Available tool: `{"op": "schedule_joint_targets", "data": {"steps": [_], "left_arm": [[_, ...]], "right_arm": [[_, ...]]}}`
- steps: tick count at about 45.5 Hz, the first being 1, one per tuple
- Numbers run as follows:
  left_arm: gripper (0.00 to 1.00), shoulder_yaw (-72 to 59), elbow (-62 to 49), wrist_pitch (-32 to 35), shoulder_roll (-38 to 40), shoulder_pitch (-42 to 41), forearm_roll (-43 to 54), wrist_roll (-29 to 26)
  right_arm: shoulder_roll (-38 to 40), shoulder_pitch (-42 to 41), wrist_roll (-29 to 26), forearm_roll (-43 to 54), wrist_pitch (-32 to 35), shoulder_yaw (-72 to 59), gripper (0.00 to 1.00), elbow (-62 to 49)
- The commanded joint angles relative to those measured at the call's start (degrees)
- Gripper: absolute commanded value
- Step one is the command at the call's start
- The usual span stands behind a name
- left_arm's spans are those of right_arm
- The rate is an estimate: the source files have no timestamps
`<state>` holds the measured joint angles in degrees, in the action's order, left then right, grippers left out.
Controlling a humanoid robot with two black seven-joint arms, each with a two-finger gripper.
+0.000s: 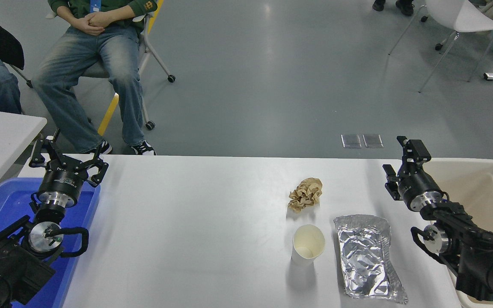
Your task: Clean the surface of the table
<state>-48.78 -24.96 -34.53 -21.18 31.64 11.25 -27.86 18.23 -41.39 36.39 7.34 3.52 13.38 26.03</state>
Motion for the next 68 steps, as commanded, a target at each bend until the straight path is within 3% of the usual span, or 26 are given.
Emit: {"op": "schedule_joint_targets", "data": {"steps": [1, 29, 48, 59, 68], "left_arm": [[1.00, 0.00, 0.00, -0.01, -0.01, 0.00, 0.00, 0.00], [1.00, 0.00, 0.00, -0.01, -0.01, 0.00, 0.00, 0.00], [1.00, 0.00, 0.00, -0.01, -0.01, 0.00, 0.00, 0.00], [1.00, 0.00, 0.00, -0.01, -0.01, 0.00, 0.00, 0.00], [1.00, 0.00, 0.00, -0.01, -0.01, 0.00, 0.00, 0.00]], "right_arm": [[5.22, -1.76, -0.27, 2.40, -0.09, -6.43, 1.00, 7.44], [22.63, -3.43, -0.53, 32.46, -4.48, -6.70, 1.00, 34.25], [22.99, -7.29, -1.32, 54.96, -4.22, -10.91, 1.00, 39.88], [22.20, -17.13, -1.58, 57.78, -4.13, -24.70, 1.00, 40.68], [17.36, -22.59, -8.16, 57.70, -3.87, -34.20, 1.00, 41.20]]}}
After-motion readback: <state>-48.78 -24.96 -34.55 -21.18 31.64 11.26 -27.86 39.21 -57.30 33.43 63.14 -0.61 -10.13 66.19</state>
